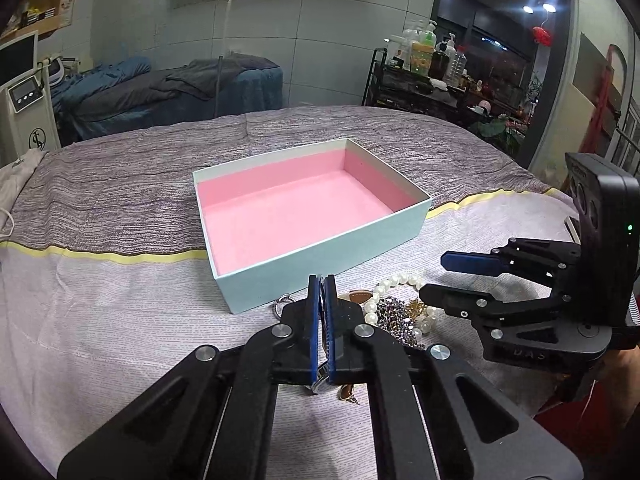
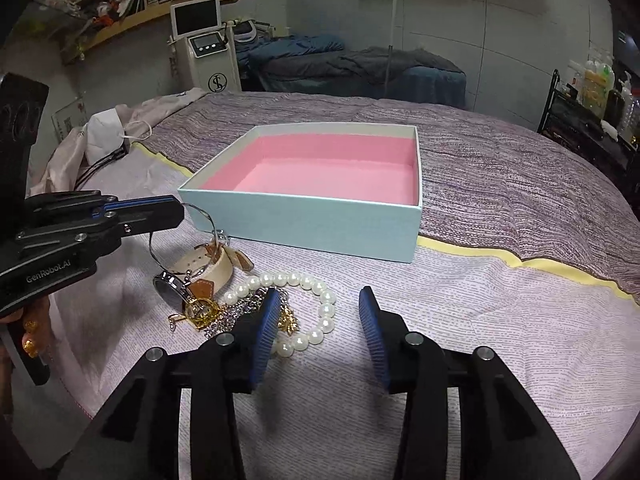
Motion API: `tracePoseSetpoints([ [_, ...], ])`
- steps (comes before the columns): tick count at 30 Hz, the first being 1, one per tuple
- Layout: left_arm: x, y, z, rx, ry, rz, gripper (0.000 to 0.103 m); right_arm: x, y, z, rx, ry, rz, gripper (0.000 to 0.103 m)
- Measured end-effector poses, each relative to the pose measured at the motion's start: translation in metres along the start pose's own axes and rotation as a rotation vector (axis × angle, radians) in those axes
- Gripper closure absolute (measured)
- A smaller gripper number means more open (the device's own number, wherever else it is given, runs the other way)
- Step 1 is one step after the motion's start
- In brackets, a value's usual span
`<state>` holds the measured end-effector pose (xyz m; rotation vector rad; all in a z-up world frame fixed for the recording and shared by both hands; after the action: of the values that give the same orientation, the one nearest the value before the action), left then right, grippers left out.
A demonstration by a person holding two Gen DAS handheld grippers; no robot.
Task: Organize jewelry
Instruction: 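Lift and carry the bangle with the left gripper while the right gripper carries the chain over the pink box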
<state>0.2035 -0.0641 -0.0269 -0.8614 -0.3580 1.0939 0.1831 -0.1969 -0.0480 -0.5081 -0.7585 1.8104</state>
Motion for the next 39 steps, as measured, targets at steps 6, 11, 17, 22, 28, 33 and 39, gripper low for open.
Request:
tracePoseSetpoints([
  [6,0.004,-0.001,0.002,-0.007,-0.001,0.01,0.1,0.036,-0.005,-0.011,0.06,-0.065,0.131,0.07],
  [11,0.006,-0.002,0.004,-0.006,-0.005,0.009,0.1,0.033,-0.01,-0.035,0.16,-0.068,0.097,0.081],
  [17,0.007,-0.002,0.004,-0.007,0.0,0.009,0.1,0.044,-0.012,-0.043,0.226,-0.071,0.163,0.088],
  [22,0.009,-0.002,0.009,-0.019,0.0,0.011,0.1,0.039,-0.01,-0.024,0.154,-0.121,0.108,0.093],
  [28,0.008,-0.006,0.024,-0.039,0.019,0.018,0.1,0.023,-0.015,0.015,0.028,-0.246,-0.017,0.093],
  [33,0.003,-0.009,0.041,-0.058,0.041,0.008,0.1,0.014,-0.026,0.048,-0.065,-0.323,-0.067,0.094],
  [39,-0.001,-0.022,0.055,-0.082,0.06,-0.016,0.1,0.013,-0.049,0.079,-0.157,-0.329,-0.034,0.094],
])
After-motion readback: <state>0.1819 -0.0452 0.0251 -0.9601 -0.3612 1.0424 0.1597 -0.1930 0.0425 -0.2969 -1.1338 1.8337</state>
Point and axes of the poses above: each gripper's, at about its wrist camera, not at the fingertips, and z roughly against the way its jaws point, x to its left, y to its underside, the point moved 4 cm from there along -z, roughly the way its jaws point, and after that the axes turned 1 degree about z, right-handed, at the moved point
